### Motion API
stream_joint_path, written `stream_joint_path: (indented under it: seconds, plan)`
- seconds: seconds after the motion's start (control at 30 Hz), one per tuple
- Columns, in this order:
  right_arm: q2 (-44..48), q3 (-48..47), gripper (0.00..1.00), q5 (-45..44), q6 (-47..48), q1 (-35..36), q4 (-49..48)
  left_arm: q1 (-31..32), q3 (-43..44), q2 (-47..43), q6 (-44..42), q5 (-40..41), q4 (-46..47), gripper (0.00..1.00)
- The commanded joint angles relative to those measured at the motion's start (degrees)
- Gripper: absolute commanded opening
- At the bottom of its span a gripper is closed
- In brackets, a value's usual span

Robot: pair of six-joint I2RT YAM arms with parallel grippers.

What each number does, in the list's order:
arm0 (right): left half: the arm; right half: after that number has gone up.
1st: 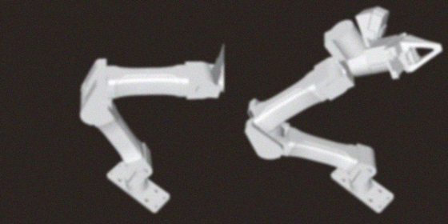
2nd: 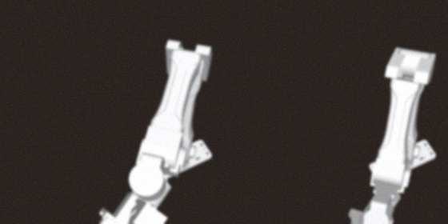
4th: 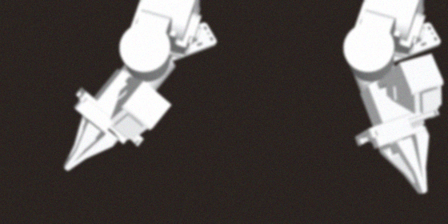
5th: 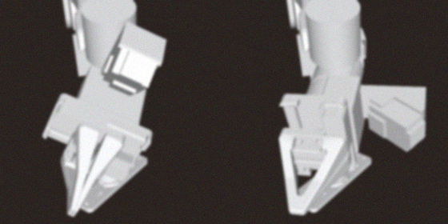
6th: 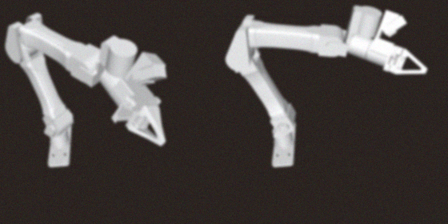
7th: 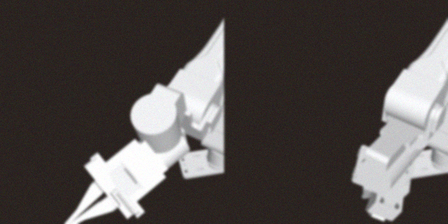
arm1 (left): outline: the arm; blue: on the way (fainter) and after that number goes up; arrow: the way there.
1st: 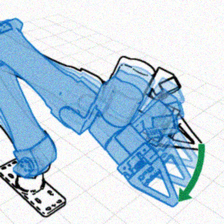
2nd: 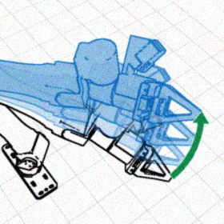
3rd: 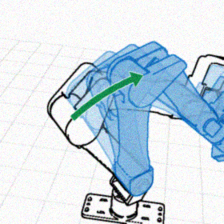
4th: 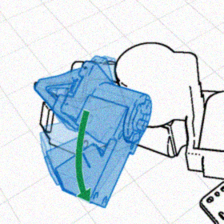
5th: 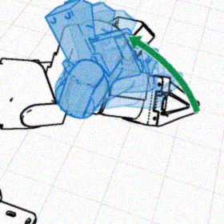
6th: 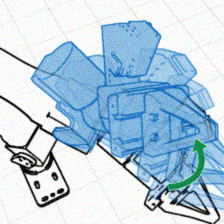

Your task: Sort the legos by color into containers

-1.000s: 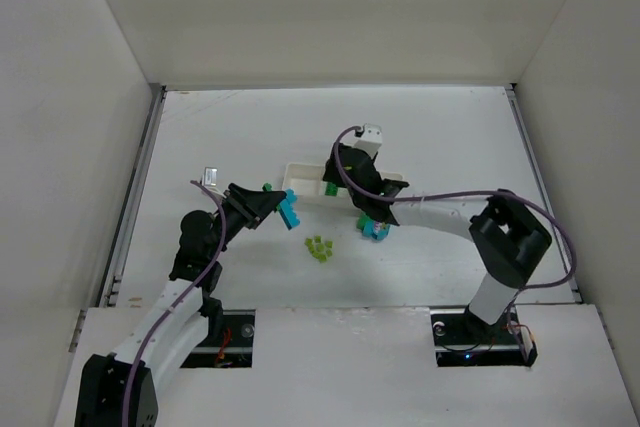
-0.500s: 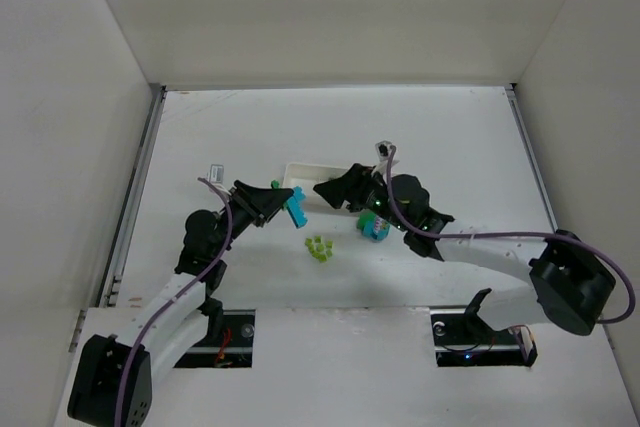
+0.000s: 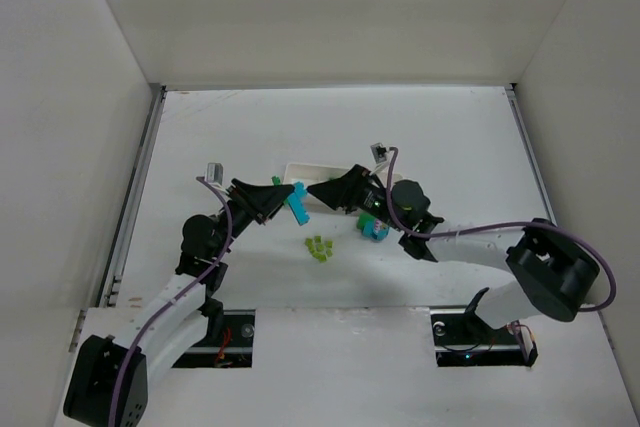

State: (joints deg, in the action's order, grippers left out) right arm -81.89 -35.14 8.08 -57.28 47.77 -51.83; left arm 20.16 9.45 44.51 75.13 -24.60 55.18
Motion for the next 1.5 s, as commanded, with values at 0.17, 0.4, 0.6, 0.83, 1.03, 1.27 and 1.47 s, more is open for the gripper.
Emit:
stream_joint_path:
  seconds: [0.17,0.4,0.6,0.83,1.03,1.27,1.47]
  plan:
    - [0.9,2.7,0.75,5.6,-4.2,0.1,-13.4,-1.0,-0.2,-1.4,1.2,-1.3,3.2,0.16]
    - [2.9,4.9,0.78,3.1,-4.4,-1.6,-13.9,-2.1,-0.1,-2.2,1.5,-1.7,2.8,0.16]
    - [0.6,1.2,0.77,6.5,-4.0,-0.4,-13.6,-1.1,0.0,-0.7,1.7,-1.8,3.9,0.16]
    - [-4.2,-2.8,0.74,8.1,-4.9,0.7,-13.9,-0.2,0.0,-0.1,1.8,-1.5,4.7,0.16]
    - [-5.6,-3.4,0.62,8.7,-5.9,1.1,-14.4,-0.4,0.2,0.5,1.9,-1.6,5.0,0.16]
    - [-8.9,-3.8,0.53,9.2,-8.9,1.0,-19.3,0.1,0.0,1.0,2.0,-1.9,5.4,0.17]
    - [-10.7,-3.1,0.40,8.7,-10.6,0.7,-24.2,-0.6,-1.1,-0.6,2.2,-2.1,4.4,0.20]
